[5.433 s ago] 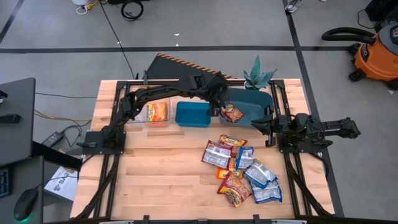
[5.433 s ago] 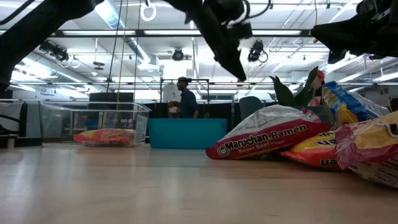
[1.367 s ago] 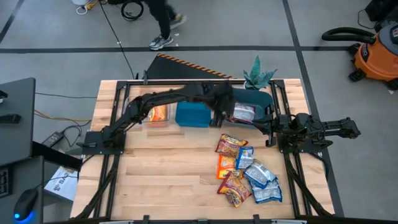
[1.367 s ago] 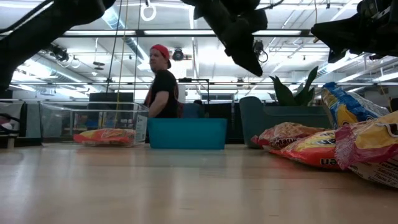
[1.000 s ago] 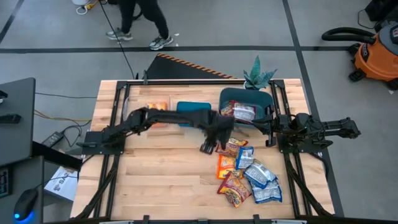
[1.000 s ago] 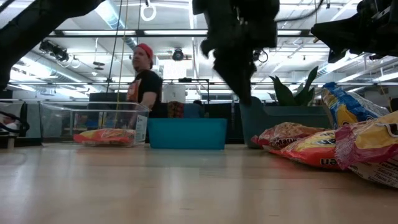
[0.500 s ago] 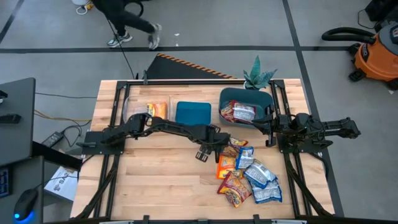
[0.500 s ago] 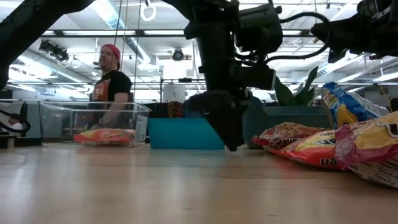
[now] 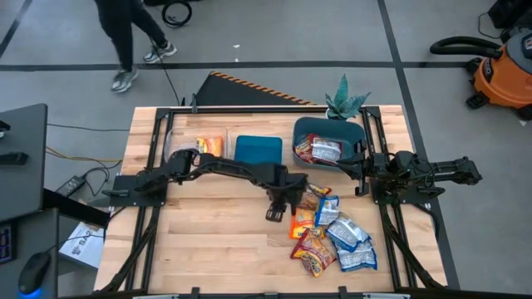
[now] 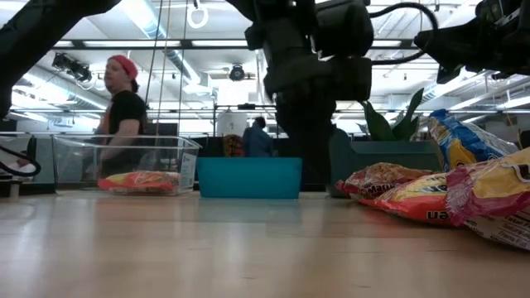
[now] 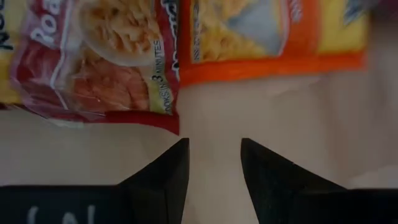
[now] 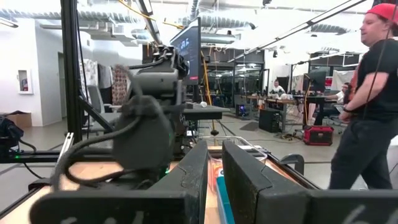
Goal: Sort Maruchan noodles
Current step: Put the red noodle pack into the dark blue bin
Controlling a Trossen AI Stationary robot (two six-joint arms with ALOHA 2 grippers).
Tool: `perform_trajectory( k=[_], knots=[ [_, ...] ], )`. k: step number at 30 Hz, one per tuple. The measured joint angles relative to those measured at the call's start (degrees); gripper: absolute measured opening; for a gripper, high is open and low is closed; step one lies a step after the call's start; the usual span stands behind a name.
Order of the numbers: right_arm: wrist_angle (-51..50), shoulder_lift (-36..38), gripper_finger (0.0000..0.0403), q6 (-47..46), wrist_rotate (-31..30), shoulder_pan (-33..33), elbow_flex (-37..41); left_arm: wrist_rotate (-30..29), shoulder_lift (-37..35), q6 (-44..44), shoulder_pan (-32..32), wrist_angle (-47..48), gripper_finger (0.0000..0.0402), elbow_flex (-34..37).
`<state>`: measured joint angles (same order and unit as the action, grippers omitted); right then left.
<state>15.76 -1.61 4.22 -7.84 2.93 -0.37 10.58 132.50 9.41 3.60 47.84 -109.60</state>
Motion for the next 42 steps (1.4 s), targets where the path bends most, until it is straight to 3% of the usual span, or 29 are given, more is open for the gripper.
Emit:
perform_trajectory(
  k=[5, 7, 17, 22, 37, 42],
  knots=[
    [0.0, 0.0, 0.0055, 0.0, 0.0, 0.0, 0.0, 11.3, 0.0, -10.2, -2.6, -1.3, 0.0150, 1.4],
    [0.0, 0.0, 0.0055, 0.0, 0.0, 0.0, 0.0, 13.0, 0.0, -13.1, -3.1, -2.7, 0.0150, 2.7],
    [0.0, 0.0, 0.0055, 0.0, 0.0, 0.0, 0.0, 12.1, 0.1, -20.3, -4.8, -10.1, 0.0150, 5.0],
    [0.0, 0.0, 0.0055, 0.0, 0.0, 0.0, 0.0, 7.6, 0.1, -20.3, -4.7, -11.5, 0.0150, 5.0],
    [0.0, 0.0, 0.0055, 0.0, 0.0, 0.0, 0.0, 7.0, 0.1, -18.2, -5.3, -12.4, 0.0150, 5.0],
    [0.0, 0.0, 0.0055, 0.0, 0.0, 0.0, 0.0, 5.3, 0.3, -16.2, -5.3, -12.4, 0.0132, 5.0]
  ],
)
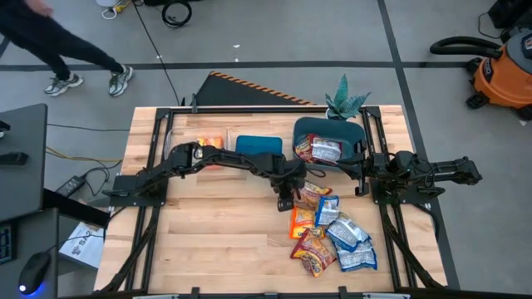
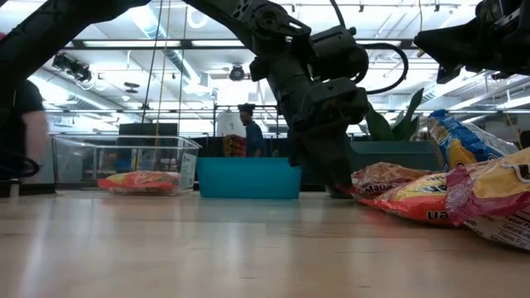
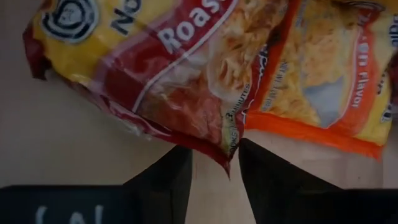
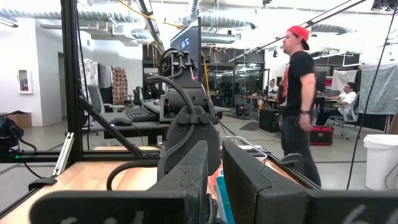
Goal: Sort Maruchan noodles
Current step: Put the red noodle pack into the dark blue bin
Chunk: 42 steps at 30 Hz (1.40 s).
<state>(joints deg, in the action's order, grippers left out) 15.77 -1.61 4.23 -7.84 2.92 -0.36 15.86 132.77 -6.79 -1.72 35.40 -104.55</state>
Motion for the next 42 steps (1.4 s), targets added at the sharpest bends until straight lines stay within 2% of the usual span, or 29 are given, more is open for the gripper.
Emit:
perform_trajectory(
  k=[5, 11, 21, 25, 30, 33, 42],
  knots=[
    [0.0, 0.0, 0.0055, 0.0, 0.0, 0.0, 0.0, -0.2, 0.0, 2.0, 0.0, -0.1, 0.0089, 0.0],
    [0.0, 0.0, 0.0055, 0.0, 0.0, 0.0, 0.0, -0.2, -0.2, 5.5, -0.1, 1.7, 0.0011, -1.0],
    [0.0, 0.0, 0.0055, 0.0, 0.0, 0.0, 0.0, -0.9, -0.5, 11.7, -0.4, 16.5, 0.0007, -13.6],
    [0.0, 0.0, 0.0055, 0.0, 0.0, 0.0, 0.0, -2.7, -0.5, 14.8, -0.3, 18.6, 0.0007, -19.8],
    [0.0, 0.0, 0.0055, 0.0, 0.0, 0.0, 0.0, -3.0, -0.5, 19.3, -0.6, 18.6, 0.0006, -26.7],
    [0.0, 0.0, 0.0055, 0.0, 0.0, 0.0, 0.0, -5.3, -0.6, 21.2, -1.1, 17.3, 0.0006, -30.1],
    [0.0, 0.0, 0.0055, 0.0, 0.0, 0.0, 0.0, -10.6, -1.2, 26.0, -5.2, 4.2, 0.0008, -30.1]
  ],
)
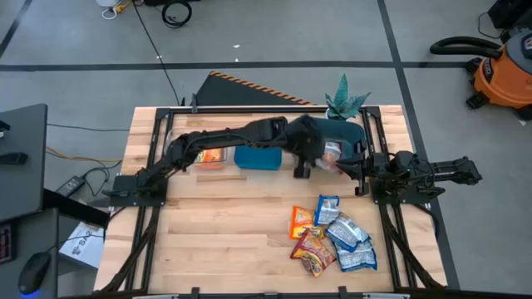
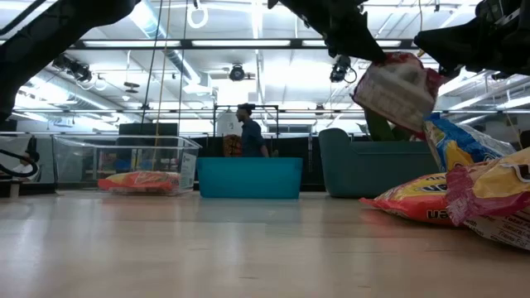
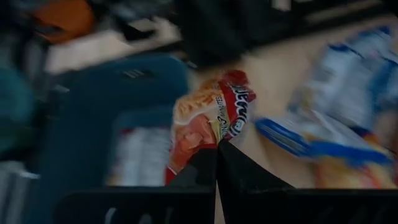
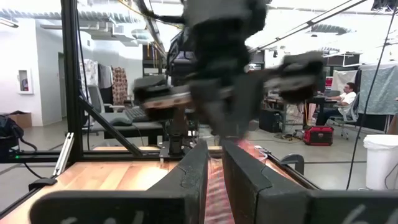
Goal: Sort Maruchan noodles
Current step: Put the red noodle pack into the dark blue bin
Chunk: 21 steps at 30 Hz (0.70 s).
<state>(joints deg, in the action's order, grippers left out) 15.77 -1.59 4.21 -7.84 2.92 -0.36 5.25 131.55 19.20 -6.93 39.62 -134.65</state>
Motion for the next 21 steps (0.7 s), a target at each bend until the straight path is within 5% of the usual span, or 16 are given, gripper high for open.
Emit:
perform_trajectory(
  k=[12, 21],
  knots=[
    [0.0, 0.0, 0.0055, 0.0, 0.0, 0.0, 0.0, 0.5, 7.1, 0.2, -7.8, -17.4, 0.0010, 0.2],
    [1.0, 0.0, 0.0055, 0.0, 0.0, 0.0, 0.0, -1.0, 10.7, -0.7, -8.9, -2.1, 0.0050, 0.1]
  ],
)
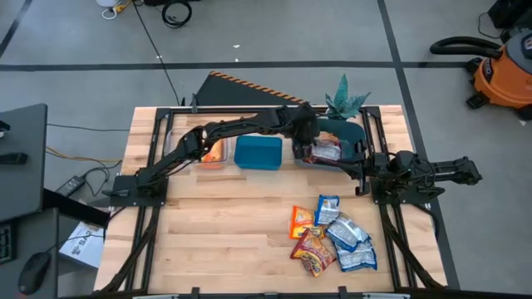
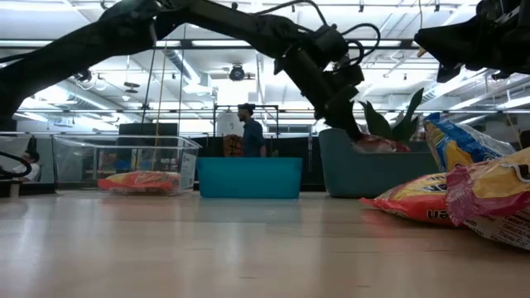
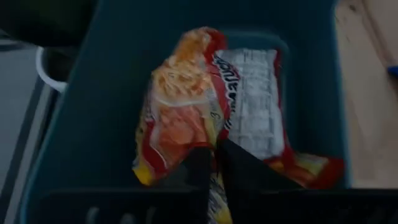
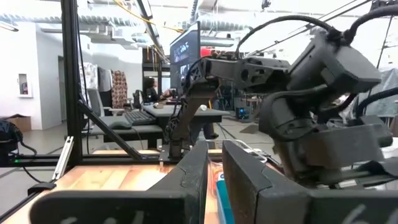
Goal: Sort Maruchan noodles
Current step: Put the red noodle pack into the dark blue bin
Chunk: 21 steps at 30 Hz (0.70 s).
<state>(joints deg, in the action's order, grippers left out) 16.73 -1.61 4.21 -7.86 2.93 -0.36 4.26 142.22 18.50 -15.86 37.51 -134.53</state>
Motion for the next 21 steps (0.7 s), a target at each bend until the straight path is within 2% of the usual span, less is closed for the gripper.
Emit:
perform_trajectory(
  k=[6, 10, 17, 21],
  knots=[
    [0.9, 0.0, 0.0055, 0.0, 0.0, 0.0, 0.0, 0.0, -3.5, 0.2, 1.9, 5.7, 0.0135, -0.2],
    [0.8, 0.0, 0.0055, 0.0, 0.0, 0.0, 0.0, 1.9, -8.3, 2.0, 4.0, 9.7, 0.0170, -0.3],
    [0.8, 0.0, 0.0055, 0.0, 0.0, 0.0, 0.0, 8.2, -10.7, 3.2, 10.7, 21.7, 0.0172, 0.2],
    [0.8, 0.0, 0.0055, 0.0, 0.0, 0.0, 0.0, 8.7, -10.7, 3.2, 15.3, 23.9, 0.0166, 5.2]
  ],
)
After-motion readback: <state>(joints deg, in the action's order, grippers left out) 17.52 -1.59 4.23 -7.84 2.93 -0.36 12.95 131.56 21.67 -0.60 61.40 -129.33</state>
